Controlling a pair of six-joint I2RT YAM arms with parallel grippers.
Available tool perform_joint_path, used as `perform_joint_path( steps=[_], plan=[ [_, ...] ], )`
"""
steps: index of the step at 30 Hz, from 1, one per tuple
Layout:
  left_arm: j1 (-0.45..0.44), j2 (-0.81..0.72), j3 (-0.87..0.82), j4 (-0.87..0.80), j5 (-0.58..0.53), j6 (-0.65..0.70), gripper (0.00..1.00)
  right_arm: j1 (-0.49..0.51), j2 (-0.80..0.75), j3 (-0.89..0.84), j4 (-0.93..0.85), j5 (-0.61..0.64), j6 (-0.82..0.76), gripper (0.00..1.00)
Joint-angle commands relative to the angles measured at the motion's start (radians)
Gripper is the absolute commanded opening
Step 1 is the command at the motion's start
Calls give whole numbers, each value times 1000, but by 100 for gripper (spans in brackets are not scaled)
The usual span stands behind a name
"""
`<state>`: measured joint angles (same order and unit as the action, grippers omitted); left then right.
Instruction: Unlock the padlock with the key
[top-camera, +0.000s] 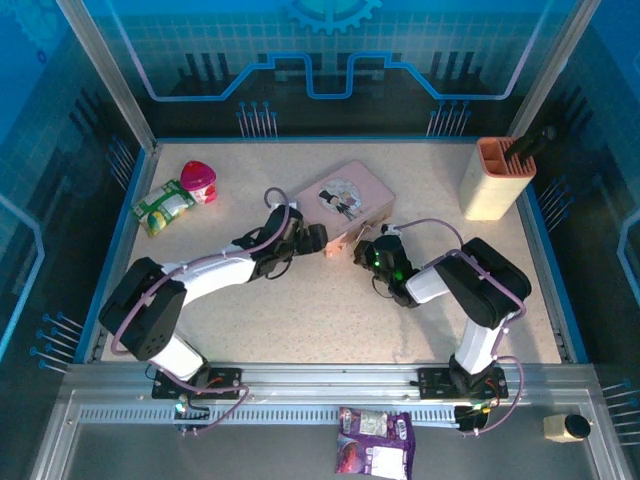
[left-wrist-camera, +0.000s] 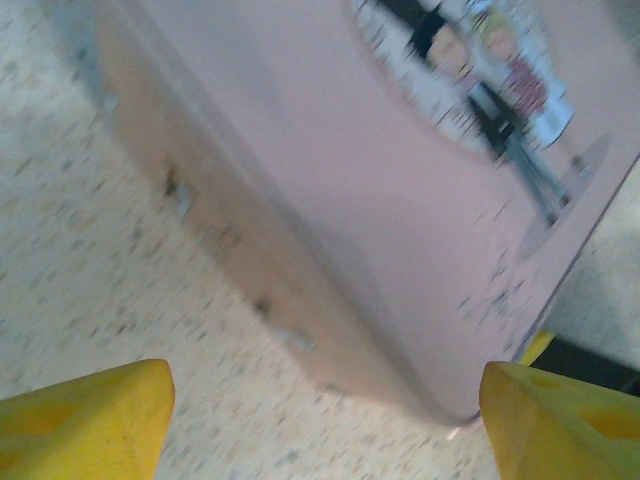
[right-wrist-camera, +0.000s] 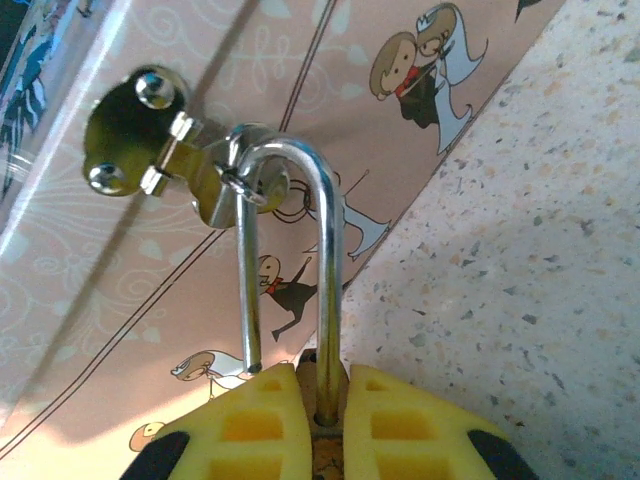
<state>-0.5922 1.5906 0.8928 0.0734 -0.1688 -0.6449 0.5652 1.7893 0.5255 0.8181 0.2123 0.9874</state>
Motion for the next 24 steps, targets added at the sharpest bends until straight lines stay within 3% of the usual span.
perform_joint_path(
  steps=[1, 9, 24],
  plan=[
    [-1, 72, 72, -13, -48, 24, 81, -28, 23, 19, 57, -78, 17, 0],
    [2, 191, 180, -115, -133, 23, 80, -68, 31, 51, 33, -147, 24, 0],
    [7, 213, 118, -104, -112, 18, 79, -125, 7, 132, -40, -222, 50, 0]
  ],
)
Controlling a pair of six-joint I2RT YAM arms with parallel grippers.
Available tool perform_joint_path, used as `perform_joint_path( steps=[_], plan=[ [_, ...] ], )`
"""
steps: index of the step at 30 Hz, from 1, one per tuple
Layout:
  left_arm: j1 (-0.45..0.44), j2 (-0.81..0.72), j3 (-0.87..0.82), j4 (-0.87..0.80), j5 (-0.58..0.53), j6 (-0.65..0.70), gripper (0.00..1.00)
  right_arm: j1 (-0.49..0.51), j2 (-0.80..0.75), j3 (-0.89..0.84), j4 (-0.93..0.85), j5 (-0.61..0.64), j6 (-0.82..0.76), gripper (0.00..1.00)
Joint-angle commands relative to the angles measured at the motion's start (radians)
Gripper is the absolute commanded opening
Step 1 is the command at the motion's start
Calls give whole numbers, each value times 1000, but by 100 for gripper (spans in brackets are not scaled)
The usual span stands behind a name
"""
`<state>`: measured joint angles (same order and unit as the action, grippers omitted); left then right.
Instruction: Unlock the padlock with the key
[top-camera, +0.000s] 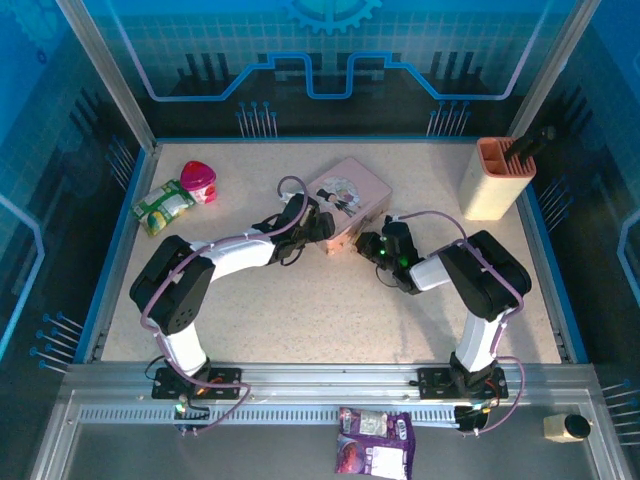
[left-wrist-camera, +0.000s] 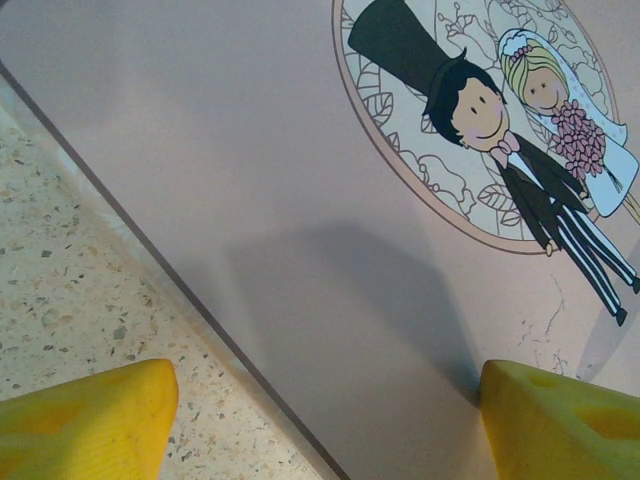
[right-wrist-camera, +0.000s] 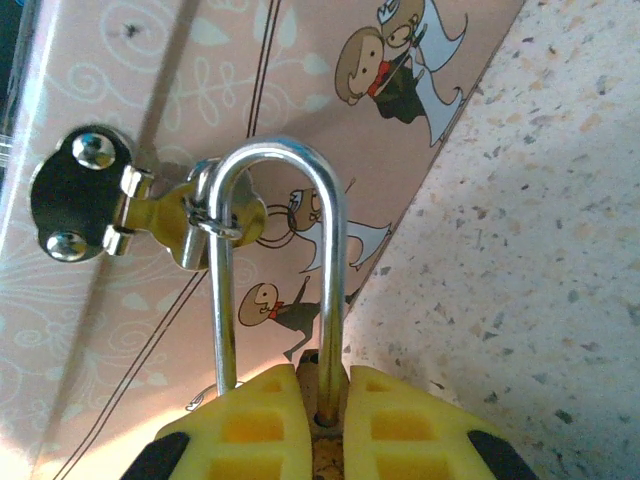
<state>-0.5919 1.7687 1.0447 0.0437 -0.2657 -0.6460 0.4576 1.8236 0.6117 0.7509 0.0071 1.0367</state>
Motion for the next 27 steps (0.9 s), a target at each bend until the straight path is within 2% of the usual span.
perform_joint_path(
  steps=[1, 17, 23, 27],
  plan=[
    [7, 32, -35, -72, -14, 20, 79, -20, -34, 48, 15, -15, 0, 0],
    [7, 37, -38, -61, 0, 14, 79, -73, -78, 61, -37, -63, 121, 0],
    [9, 36, -37, -61, 2, 9, 78, -58, -50, 89, -54, -18, 134, 0],
    [9, 31, -41, -63, -1, 12, 78, -61, -61, 88, -132, 46, 100, 0]
  ],
)
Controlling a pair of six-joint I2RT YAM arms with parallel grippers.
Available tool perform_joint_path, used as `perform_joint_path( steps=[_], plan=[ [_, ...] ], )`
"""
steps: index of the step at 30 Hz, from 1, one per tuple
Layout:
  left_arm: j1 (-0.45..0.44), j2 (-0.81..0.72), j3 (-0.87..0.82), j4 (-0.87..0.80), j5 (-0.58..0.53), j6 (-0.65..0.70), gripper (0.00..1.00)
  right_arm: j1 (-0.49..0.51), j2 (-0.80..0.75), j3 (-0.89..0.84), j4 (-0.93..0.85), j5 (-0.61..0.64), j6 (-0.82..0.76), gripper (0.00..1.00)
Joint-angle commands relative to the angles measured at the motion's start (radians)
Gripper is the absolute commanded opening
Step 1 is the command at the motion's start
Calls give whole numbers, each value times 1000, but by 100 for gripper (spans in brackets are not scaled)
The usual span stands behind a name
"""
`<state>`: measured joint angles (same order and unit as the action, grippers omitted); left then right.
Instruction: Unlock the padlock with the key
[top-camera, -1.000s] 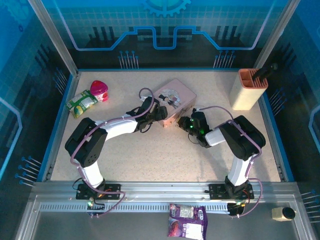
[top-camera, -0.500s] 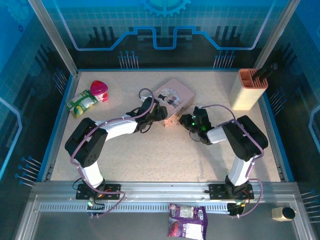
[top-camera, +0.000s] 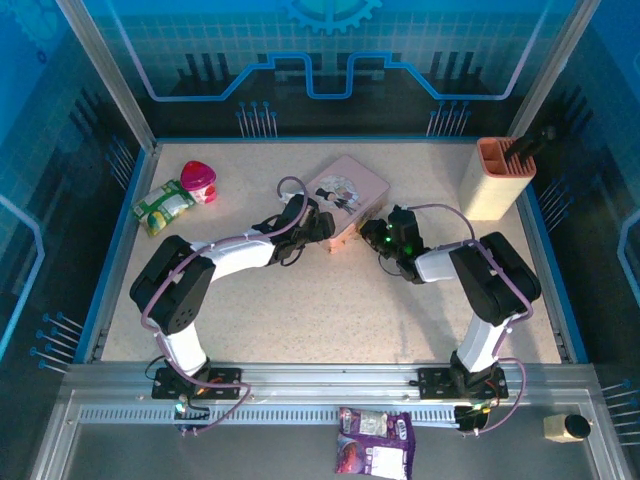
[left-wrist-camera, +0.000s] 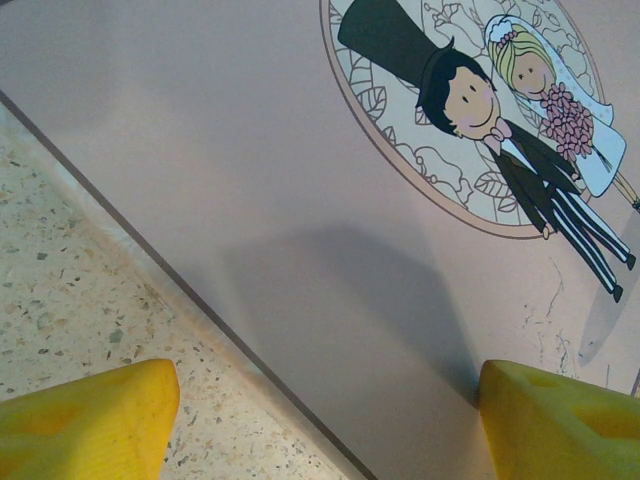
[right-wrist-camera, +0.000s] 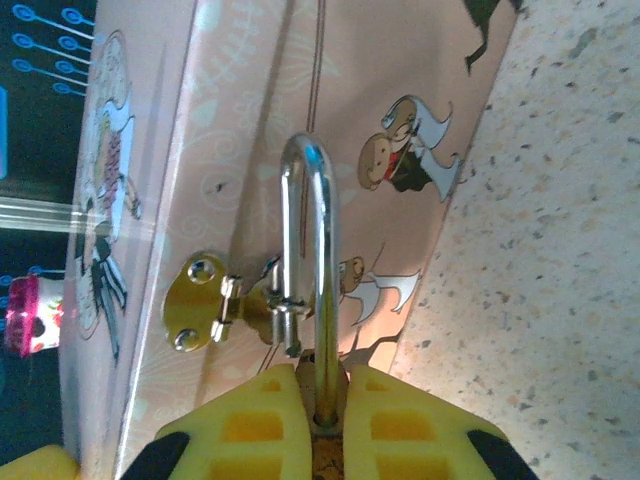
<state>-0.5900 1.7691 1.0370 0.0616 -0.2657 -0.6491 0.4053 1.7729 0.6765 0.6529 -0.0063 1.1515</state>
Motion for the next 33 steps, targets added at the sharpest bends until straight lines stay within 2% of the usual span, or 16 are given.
perform_joint_path(
  steps=[1, 6, 21, 25, 28, 33],
  plan=[
    [7, 31, -36, -80, -4, 16, 78, -15, -10, 10, -14, 58, -16, 0],
    [9, 33, -41, -76, -2, 11, 78, -55, -3, -5, 44, -7, -29, 0],
    [10, 32, -41, -86, -8, 8, 78, -137, -16, 59, 20, -137, -70, 0],
    [11, 33, -41, -91, -13, 10, 78, -151, -33, 80, -67, -172, -111, 0],
    [13, 35, -38, -90, -15, 9, 78, -146, -44, 121, -213, -196, -185, 0],
    [12, 38, -32, -91, -11, 9, 78, -114, -58, 141, -424, -114, -326, 0]
  ],
)
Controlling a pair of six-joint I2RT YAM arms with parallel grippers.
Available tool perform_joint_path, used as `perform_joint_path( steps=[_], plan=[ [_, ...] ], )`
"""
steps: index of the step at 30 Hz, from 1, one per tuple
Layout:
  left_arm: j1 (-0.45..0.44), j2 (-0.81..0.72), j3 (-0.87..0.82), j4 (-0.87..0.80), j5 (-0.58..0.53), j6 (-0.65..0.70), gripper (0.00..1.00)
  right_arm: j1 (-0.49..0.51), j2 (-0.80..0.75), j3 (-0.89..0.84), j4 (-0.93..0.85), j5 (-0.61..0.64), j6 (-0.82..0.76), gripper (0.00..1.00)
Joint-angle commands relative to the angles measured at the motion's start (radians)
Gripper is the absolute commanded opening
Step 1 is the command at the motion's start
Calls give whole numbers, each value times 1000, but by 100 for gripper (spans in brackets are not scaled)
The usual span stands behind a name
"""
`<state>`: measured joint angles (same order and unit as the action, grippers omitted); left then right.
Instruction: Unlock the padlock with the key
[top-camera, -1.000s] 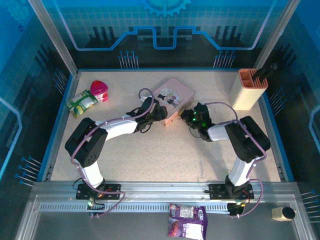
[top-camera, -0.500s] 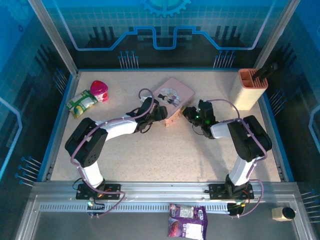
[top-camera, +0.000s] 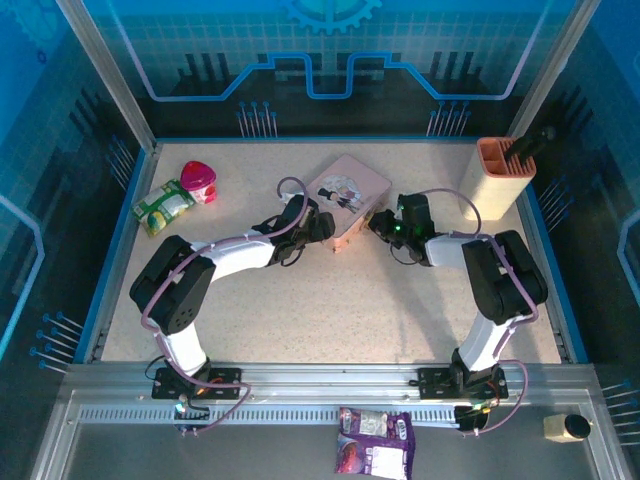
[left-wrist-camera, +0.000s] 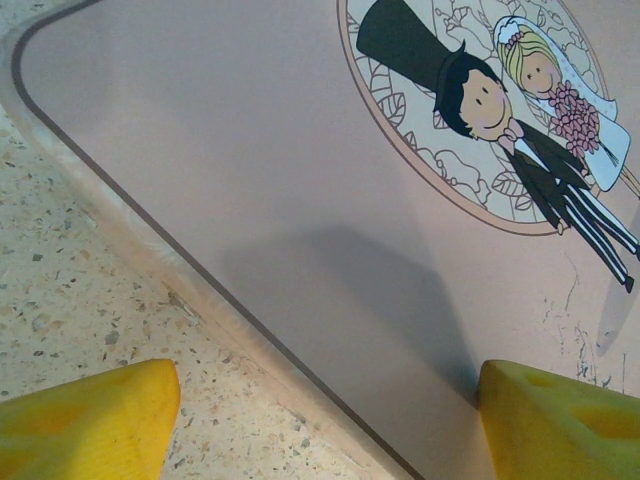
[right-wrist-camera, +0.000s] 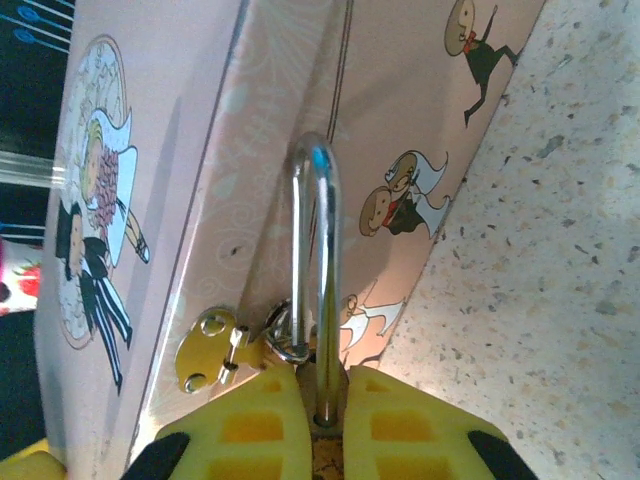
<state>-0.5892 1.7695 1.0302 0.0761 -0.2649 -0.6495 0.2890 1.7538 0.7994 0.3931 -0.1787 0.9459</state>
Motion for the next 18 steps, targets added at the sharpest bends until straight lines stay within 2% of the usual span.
perform_joint_path(
  steps=[1, 7, 11, 18],
  plan=[
    [12, 39, -25, -105, -12, 10, 78, 5, -42, 21, -199, 84, -149, 0],
    [12, 43, -23, -104, -7, 8, 78, 36, -49, 63, -311, 215, -240, 0],
    [9, 46, -21, -99, 1, 2, 78, 58, -48, 52, -188, 195, -194, 0],
    [10, 23, -33, -93, 11, 8, 78, 61, -80, 38, -138, 200, -160, 0]
  ],
)
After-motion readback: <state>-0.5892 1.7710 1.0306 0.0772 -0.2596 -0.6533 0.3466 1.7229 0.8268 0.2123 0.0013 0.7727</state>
